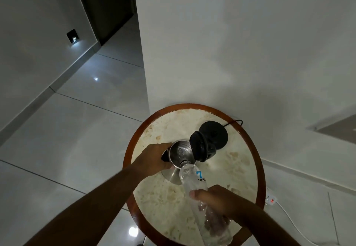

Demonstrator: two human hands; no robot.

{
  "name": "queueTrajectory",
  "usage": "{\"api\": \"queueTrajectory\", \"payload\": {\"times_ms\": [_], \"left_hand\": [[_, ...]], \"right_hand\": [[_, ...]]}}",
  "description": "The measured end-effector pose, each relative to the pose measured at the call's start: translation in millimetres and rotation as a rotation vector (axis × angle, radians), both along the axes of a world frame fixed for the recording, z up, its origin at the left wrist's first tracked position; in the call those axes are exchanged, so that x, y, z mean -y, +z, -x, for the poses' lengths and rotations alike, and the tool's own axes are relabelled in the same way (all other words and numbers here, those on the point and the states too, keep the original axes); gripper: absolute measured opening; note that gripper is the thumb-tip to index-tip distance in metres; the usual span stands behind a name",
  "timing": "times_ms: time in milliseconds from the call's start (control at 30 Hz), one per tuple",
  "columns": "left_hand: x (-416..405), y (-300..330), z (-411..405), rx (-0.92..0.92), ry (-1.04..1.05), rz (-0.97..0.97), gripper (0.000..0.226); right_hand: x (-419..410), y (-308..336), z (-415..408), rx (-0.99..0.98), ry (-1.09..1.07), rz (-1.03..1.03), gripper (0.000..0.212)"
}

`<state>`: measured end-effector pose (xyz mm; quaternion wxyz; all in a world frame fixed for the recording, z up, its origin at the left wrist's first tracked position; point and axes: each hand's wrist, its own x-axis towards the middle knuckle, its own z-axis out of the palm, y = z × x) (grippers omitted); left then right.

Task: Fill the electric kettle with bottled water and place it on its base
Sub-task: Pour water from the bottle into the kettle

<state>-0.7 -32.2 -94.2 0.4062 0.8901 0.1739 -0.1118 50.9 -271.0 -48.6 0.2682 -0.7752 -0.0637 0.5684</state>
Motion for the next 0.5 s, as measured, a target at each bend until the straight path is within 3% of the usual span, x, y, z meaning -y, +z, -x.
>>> {"api": "queueTrajectory", "payload": {"times_ms": [200,367,500], "left_hand": [[0.2,-1.4,-0.2,-0.031,0.036,0.022,0.064],[-0.2,-2.5,-1.1,-0.037,0.043,0.037,0.065],[0.2,-3.7,-1.1,-0.039,0.061,0.034,0.065]], "right_hand": [[-13.0,25.2,-14.0,-0.248,-0.081,0.018,0.069],[-20.4,36.4,-23.6,-0.374,-0.155,-0.082,0.056],[-22.1,38.4,-26.2,-0.434,-0.187,-0.093,0.057]]}}
